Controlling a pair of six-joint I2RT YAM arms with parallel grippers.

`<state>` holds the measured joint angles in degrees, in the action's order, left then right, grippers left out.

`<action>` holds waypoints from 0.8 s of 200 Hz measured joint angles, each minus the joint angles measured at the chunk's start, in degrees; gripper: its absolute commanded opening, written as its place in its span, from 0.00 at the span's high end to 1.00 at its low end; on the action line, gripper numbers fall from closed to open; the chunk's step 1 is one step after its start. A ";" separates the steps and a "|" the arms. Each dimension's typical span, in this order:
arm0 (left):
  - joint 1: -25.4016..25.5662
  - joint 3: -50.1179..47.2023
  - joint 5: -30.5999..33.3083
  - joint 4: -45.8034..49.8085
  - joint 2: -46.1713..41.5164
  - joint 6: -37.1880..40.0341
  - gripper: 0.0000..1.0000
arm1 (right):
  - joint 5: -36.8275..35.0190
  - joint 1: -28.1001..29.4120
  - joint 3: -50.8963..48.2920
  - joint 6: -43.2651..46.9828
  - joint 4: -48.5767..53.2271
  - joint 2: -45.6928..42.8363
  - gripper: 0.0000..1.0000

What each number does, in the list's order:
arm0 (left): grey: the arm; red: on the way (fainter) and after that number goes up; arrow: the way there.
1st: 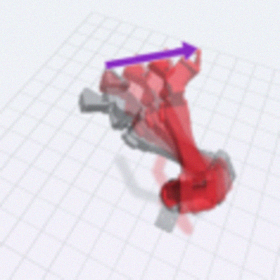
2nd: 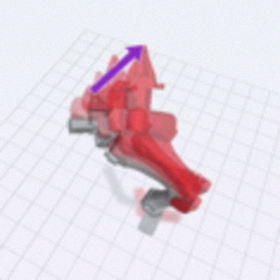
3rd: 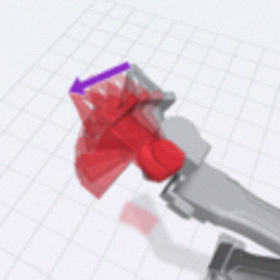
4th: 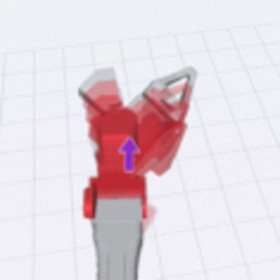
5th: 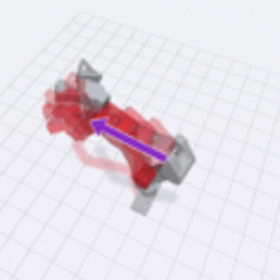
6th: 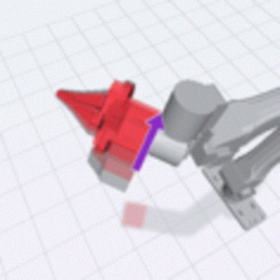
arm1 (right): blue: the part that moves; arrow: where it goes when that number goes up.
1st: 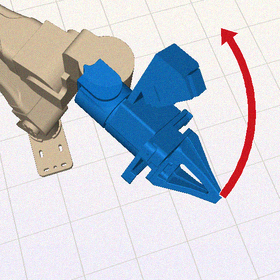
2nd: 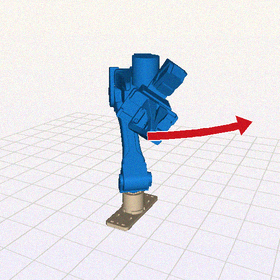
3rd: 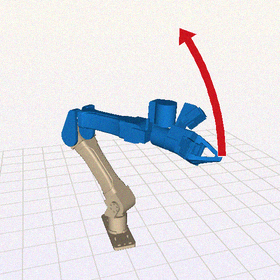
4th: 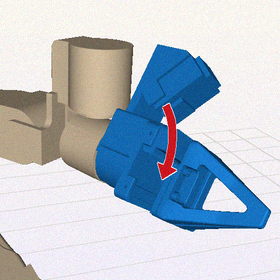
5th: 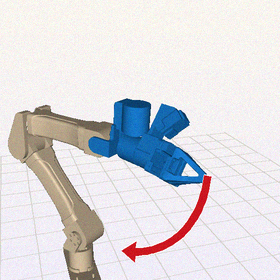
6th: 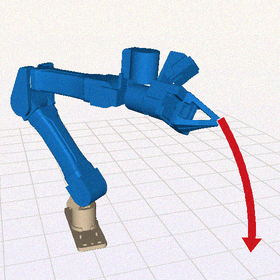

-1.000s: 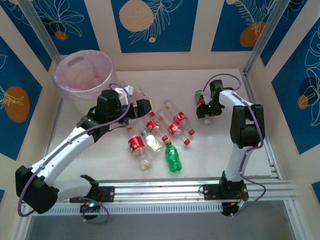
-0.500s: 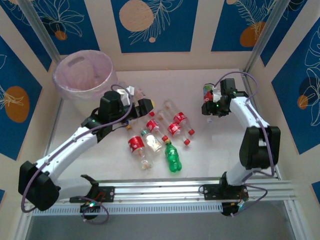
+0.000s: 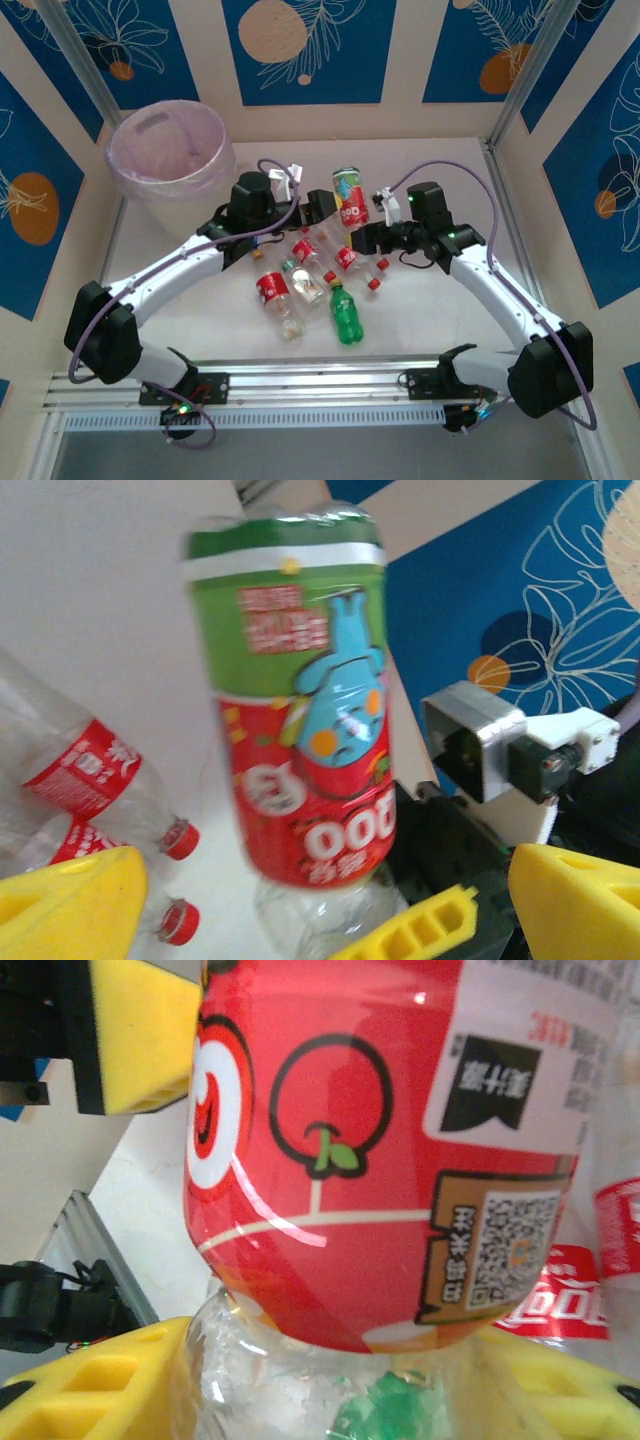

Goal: Put the plastic bottles in the bin

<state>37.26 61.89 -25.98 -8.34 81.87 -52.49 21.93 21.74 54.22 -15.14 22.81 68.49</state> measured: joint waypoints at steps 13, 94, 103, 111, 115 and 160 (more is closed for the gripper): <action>0.44 0.02 0.00 -0.44 0.20 0.00 0.08 | 0.90 1.44 -0.02 -0.66 -1.77 0.83 0.48; 0.48 0.26 3.56 1.99 1.36 0.37 0.25 | 4.55 5.57 0.15 -4.07 -10.43 5.42 0.48; 0.48 0.24 4.04 2.19 1.42 0.59 0.30 | 4.63 5.66 0.42 -4.09 -10.43 5.73 0.48; 0.39 0.22 4.61 2.38 1.49 0.44 0.33 | 4.61 5.70 0.72 -4.11 -10.40 5.99 0.48; 0.37 0.20 4.92 2.43 1.53 0.52 0.34 | 4.61 5.70 0.90 -4.09 -10.38 6.03 0.48; 0.37 0.20 5.25 2.34 1.64 0.35 0.42 | 4.39 5.92 1.27 -4.31 -9.84 6.12 0.40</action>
<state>37.63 62.08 -20.73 -6.00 83.50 -52.14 26.33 27.66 55.48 -19.44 12.97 74.61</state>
